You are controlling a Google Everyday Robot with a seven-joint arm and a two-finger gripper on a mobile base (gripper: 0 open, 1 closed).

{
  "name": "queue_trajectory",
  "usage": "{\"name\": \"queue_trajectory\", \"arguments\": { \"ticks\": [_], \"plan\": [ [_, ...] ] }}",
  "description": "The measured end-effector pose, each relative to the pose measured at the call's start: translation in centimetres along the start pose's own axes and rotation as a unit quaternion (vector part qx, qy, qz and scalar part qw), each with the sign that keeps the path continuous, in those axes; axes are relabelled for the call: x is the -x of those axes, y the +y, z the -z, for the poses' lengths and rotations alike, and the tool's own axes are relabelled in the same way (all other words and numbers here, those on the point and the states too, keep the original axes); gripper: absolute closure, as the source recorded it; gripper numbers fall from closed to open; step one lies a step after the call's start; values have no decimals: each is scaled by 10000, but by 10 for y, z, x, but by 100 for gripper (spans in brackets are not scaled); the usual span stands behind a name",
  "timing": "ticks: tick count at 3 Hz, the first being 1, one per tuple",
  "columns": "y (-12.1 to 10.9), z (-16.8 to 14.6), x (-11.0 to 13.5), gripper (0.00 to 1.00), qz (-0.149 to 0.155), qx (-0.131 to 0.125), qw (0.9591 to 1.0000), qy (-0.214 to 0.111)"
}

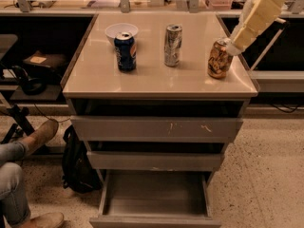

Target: Place orange can into bottom drawer

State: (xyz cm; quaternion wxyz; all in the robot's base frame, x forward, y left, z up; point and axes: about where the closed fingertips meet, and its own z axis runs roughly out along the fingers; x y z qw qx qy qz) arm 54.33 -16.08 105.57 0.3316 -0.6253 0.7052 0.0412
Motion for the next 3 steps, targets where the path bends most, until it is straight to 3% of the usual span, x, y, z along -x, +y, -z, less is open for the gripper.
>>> {"name": "queue_trajectory", "arguments": {
  "ticks": [1, 2, 3],
  "plan": [
    [-3, -14, -24, 0, -407, 48, 9984, -393],
    [-22, -57, -61, 0, -1140, 107, 9830, -1435],
    [-44, -111, -78, 0, -1819, 329, 9506, -2496]
  ]
}}
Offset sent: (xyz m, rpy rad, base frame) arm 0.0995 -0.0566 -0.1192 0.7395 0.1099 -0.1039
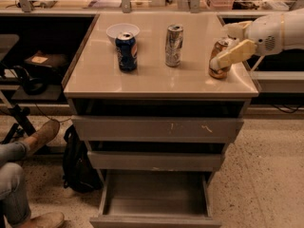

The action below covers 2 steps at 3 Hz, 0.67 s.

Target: Place orange can into bottom drawer

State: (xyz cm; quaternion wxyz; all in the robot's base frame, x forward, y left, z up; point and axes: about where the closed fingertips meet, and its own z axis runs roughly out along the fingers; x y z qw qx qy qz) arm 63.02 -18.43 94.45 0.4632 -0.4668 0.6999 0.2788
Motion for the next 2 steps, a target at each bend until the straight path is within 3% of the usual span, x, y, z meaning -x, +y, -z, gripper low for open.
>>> {"name": "queue_trajectory", "arguments": {
  "ticks": [1, 2],
  "plan": [
    [-48, -30, -20, 0, -434, -80, 9974, -563],
    [-48, -28, -16, 0, -434, -81, 9974, -563]
  ]
}}
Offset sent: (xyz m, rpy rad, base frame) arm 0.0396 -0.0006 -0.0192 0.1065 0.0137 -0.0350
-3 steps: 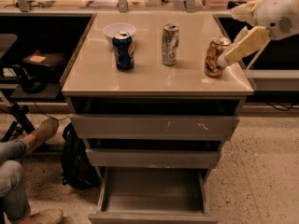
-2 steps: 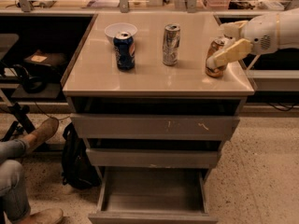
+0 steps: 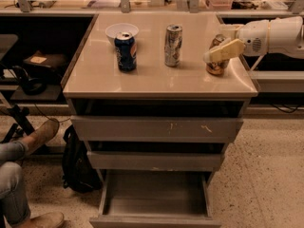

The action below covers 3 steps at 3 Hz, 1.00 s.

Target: Place orange can into bottom drawer

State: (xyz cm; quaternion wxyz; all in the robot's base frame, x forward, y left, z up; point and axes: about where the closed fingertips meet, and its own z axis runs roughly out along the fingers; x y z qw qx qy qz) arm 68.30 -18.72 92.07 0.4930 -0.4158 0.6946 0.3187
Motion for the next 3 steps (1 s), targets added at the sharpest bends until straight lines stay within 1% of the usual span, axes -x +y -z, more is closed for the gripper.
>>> {"name": "queue_trajectory", "arguments": {
  "ticks": [1, 2, 3],
  "plan": [
    [-14, 9, 26, 0, 236, -230, 9994, -92],
    [-35, 27, 62, 0, 512, -550, 9969, -219],
    [-40, 37, 69, 0, 580, -657, 9958, -276]
  ]
}}
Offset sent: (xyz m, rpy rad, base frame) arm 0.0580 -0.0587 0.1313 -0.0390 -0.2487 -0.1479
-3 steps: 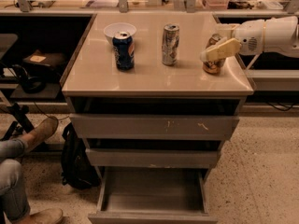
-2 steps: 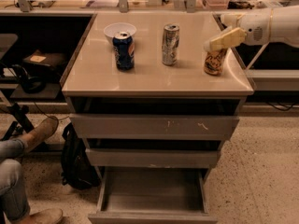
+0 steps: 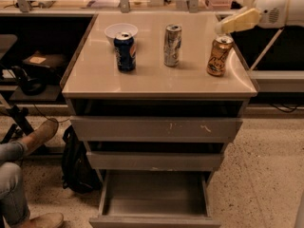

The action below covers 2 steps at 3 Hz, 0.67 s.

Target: Place orange can into bottom drawer

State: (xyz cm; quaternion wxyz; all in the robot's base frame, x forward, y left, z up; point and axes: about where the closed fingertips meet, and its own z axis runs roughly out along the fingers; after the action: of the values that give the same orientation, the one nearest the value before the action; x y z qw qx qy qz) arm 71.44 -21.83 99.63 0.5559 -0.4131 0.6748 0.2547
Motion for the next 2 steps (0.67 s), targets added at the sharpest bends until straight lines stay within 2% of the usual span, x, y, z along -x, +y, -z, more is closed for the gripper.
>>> {"name": "queue_trajectory", "arguments": {
  "ticks": [1, 2],
  "plan": [
    [6, 5, -48, 0, -408, -28, 9992, 39],
    [36, 26, -87, 0, -684, 11, 9977, 8]
  ]
}}
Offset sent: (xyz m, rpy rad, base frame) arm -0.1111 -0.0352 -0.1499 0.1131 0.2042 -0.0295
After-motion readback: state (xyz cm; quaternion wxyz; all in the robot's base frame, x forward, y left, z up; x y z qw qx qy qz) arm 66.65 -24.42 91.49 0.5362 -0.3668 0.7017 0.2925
